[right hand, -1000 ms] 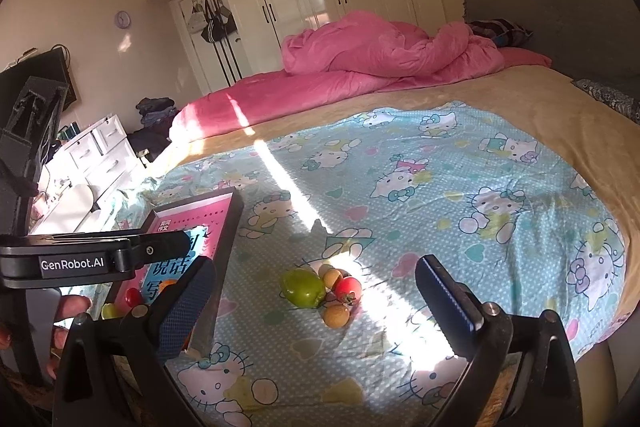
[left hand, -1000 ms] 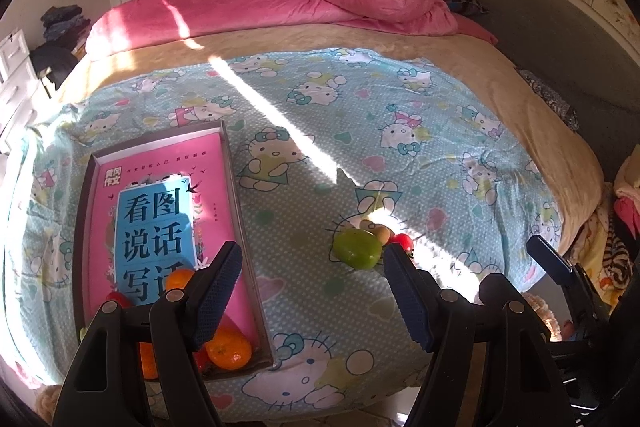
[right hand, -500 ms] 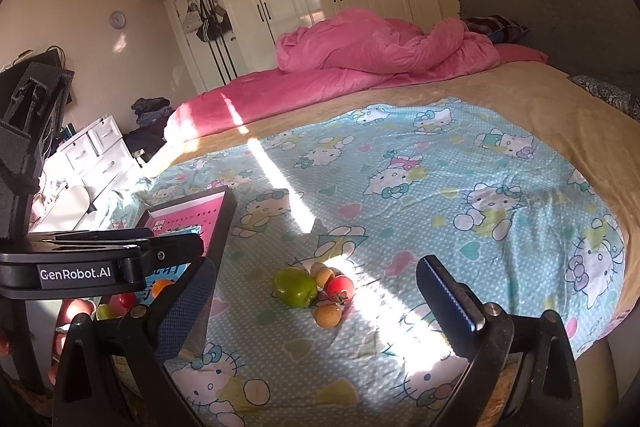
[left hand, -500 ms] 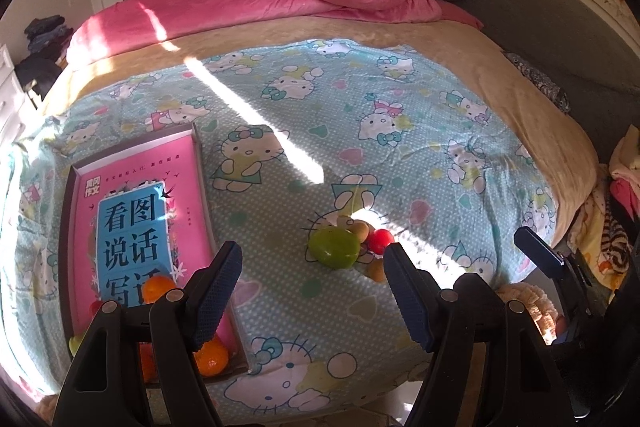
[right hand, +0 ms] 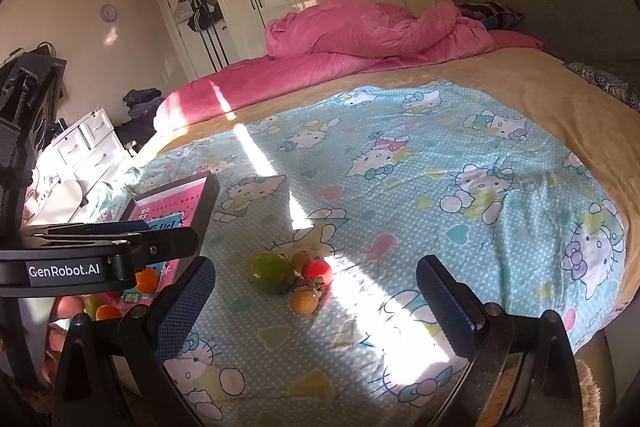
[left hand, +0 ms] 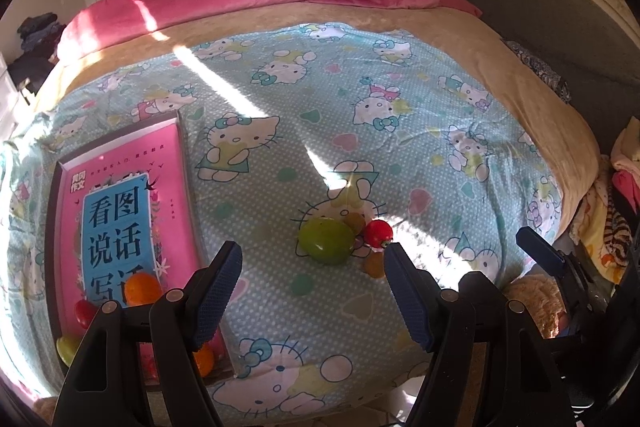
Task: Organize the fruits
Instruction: 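Bring the open left tool to the green apple while the right tool approaches the red tomato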
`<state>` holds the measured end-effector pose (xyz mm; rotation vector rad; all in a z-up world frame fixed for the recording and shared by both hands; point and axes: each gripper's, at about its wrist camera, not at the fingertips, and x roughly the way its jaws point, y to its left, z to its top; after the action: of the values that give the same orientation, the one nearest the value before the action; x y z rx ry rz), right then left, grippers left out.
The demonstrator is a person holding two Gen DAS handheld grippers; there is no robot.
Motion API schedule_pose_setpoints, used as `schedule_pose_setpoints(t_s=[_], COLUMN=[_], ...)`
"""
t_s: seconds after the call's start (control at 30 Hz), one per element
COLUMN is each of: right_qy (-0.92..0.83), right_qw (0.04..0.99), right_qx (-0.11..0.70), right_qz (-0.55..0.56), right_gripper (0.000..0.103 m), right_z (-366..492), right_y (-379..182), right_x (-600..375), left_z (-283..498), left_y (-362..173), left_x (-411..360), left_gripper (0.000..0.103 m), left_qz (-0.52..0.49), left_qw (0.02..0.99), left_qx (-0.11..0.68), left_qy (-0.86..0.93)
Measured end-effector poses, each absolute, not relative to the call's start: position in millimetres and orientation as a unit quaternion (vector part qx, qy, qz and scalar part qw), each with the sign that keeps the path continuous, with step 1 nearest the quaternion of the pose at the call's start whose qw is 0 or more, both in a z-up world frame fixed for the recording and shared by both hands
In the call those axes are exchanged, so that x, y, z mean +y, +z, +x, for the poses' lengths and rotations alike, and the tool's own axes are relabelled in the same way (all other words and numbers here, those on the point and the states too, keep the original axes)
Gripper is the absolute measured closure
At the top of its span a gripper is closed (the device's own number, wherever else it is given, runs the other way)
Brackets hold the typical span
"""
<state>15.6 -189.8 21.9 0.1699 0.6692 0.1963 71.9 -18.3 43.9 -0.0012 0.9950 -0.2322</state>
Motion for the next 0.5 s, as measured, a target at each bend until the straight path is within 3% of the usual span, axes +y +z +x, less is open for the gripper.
schedule_pose_setpoints(t_s=[0.5], right_qy=[0.098], right_qw=[0.921], right_qx=[0.370], right_qz=[0.074], right_gripper=[0.001], right_z=[25], right_y=[-4], right_x=[-196], left_z=[85], left_y=[17], left_x=[-17], left_gripper=[0.028], left_qz=[0.000], left_qw=[0.857], left_qx=[0.503], left_qy=[-0.108])
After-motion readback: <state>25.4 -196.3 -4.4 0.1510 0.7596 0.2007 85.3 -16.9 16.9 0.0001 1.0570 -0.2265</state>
